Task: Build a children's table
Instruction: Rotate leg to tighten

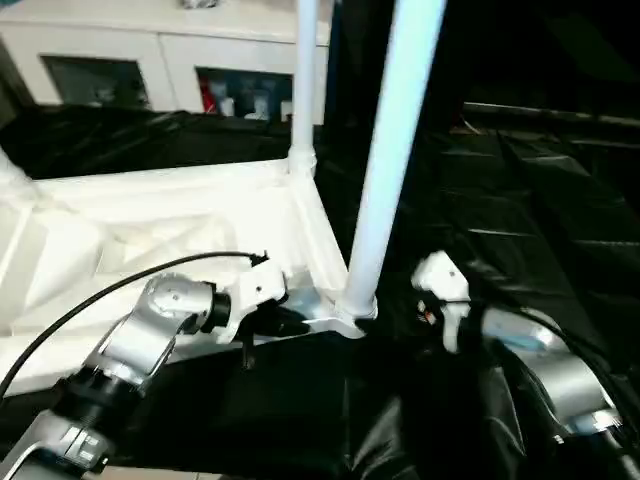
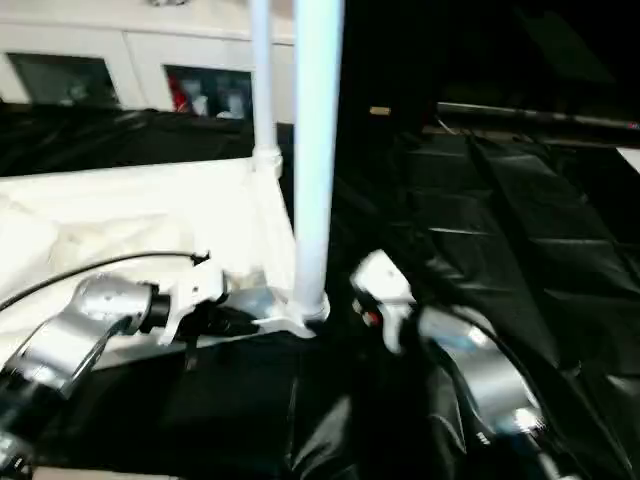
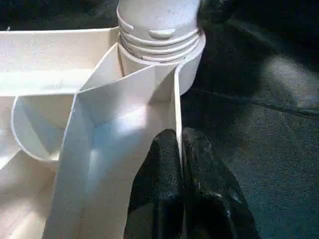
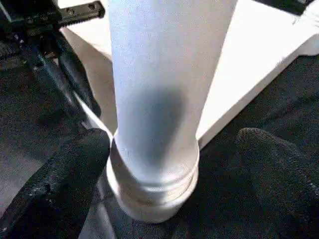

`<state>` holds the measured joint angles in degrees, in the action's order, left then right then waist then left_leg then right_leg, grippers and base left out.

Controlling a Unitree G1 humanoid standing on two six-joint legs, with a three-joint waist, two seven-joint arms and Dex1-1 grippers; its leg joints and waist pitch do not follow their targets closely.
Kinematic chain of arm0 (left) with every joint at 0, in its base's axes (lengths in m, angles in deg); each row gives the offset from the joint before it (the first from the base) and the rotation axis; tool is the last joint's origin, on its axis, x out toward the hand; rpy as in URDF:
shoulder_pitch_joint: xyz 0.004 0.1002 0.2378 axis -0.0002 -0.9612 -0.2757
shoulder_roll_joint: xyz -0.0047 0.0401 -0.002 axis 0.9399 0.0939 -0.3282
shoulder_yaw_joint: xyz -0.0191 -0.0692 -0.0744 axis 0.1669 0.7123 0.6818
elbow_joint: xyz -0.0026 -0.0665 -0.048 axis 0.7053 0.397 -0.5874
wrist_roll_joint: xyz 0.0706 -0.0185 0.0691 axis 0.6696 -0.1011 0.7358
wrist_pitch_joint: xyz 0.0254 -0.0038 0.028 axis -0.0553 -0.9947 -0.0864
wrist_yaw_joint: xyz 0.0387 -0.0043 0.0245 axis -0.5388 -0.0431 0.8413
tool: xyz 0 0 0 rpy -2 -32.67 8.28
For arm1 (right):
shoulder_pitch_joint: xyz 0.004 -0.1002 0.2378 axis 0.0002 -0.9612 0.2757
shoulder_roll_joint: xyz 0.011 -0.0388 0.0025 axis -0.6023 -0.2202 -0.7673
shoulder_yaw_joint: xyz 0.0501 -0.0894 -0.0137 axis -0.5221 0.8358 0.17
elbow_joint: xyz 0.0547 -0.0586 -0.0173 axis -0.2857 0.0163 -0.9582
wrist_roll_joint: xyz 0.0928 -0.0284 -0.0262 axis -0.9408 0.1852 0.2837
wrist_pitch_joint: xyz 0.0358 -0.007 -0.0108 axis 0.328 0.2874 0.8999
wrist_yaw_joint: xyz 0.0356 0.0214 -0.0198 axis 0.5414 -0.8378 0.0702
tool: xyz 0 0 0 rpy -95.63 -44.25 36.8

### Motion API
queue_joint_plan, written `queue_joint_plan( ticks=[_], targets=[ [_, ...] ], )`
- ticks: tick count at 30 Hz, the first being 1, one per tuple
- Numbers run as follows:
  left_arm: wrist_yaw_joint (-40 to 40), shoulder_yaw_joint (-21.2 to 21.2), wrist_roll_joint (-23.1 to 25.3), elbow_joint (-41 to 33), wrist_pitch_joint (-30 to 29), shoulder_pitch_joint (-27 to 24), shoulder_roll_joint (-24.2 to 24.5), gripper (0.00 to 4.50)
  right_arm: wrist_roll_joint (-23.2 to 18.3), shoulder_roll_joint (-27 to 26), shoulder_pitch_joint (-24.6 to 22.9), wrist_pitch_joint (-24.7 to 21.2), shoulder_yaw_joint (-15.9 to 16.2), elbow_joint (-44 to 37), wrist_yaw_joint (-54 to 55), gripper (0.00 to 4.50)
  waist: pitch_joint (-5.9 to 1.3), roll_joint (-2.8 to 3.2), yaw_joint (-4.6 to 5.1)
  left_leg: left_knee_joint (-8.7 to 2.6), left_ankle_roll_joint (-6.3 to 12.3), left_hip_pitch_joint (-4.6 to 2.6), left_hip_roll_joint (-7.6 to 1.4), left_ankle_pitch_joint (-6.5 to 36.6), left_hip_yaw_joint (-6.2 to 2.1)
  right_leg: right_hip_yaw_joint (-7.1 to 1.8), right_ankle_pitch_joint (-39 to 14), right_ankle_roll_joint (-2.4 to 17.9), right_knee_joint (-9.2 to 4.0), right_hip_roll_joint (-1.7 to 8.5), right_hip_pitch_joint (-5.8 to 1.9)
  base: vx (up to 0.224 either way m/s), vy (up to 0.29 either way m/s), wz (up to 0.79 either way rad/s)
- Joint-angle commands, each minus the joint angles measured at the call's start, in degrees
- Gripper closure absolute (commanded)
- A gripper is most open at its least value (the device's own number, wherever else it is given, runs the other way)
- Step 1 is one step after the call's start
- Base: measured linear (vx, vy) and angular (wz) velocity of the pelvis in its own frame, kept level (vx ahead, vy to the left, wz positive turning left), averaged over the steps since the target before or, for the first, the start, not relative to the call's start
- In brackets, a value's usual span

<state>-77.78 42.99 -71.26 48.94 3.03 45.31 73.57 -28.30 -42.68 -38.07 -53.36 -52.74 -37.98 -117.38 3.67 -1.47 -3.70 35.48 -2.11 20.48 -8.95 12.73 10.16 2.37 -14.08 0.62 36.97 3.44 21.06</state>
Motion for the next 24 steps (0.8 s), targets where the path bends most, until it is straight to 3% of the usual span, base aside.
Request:
queue_joint_plan(
  ticks=[1,2,5,7,8,9,15,24],
  targets=[
    [0.3,-0.2,0.0,1.3,0.8,0.5,-0.3,4.5,1.2,0.3,1.3,1.2,0.1,1.7,0.7,0.0,-2.93,-0.06,-0.11,-5.4,0.57,-0.53,-4.8,8.6,-1.85,-3.47,-8.8,13.7,-5.15,5.95,-1.39,0.0,0.0,0.0],
    [0.3,-0.3,-0.1,1.5,0.8,0.7,-0.6,4.5,1.6,0.2,2.0,1.7,0.0,2.4,0.7,0.0,-2.93,0.14,-0.05,-5.35,0.7,-0.41,-4.72,7.9,-1.83,-3.49,-7.4,13.8,-5.07,5.92,-1.5,0.0,0.0,0.0],
    [0.3,-0.8,0.3,3.1,1.9,1.2,-1.4,4.5,1.8,0.4,3.4,2.2,0.3,4.1,-0.6,0.0,-3.02,-0.08,-0.02,-5.18,1.15,-0.32,-4.58,7.1,-1.74,-3.47,-6.2,14.0,-5.06,5.87,-1.62,0.0,0.0,0.0],
    [0.0,-0.8,0.4,3.4,2.0,1.5,-1.6,4.5,1.7,0.5,3.7,2.5,0.2,4.8,-1.0,0.0,-3.05,-0.9,-0.03,-5.15,1.65,-0.28,-4.67,6.3,-1.68,-3.47,-5.7,14.0,-4.98,5.91,-1.79,0.0,0.0,0.0],
    [0.0,-0.7,0.4,3.6,2.0,1.7,-1.7,4.5,1.8,0.4,3.8,2.8,0.3,5.2,-1.0,0.0,-3.09,-0.51,-0.19,-5.1,1.91,-0.35,-4.71,5.8,-1.69,-3.42,-5.4,14.1,-4.88,5.98,-1.68,0.0,0.0,0.0],
    [-0.1,-0.6,0.6,4.1,2.3,2.1,-1.7,4.5,1.8,0.4,4.0,3.2,0.4,5.6,-1.4,0.0,-3.02,-0.95,-0.11,-5.11,2.18,-0.29,-4.68,6.0,-1.61,-3.37,-5.8,14.0,-5.0,5.89,-1.66,0.0,0.0,0.0],
    [-0.6,-0.4,1.0,5.6,3.3,2.8,-1.6,4.5,2.7,-0.8,4.7,5.5,1.3,8.7,-1.7,0.0,-2.79,-0.72,-0.33,-5.35,1.3,-0.37,-4.78,8.4,-1.75,-3.45,-11.3,13.2,-5.45,6.08,-1.43,0.0,0.0,0.0],
    [-0.9,-0.4,1.4,5.7,3.6,2.7,-2.2,4.5,3.2,-2.6,7.0,7.7,1.1,12.8,-1.4,0.0,-2.97,-0.64,-0.6,-5.33,1.91,-0.32,-4.78,6.7,-1.66,-3.46,-8.4,13.5,-5.2,6.09,-1.46,0.0,0.0,0.0]
  ],
)
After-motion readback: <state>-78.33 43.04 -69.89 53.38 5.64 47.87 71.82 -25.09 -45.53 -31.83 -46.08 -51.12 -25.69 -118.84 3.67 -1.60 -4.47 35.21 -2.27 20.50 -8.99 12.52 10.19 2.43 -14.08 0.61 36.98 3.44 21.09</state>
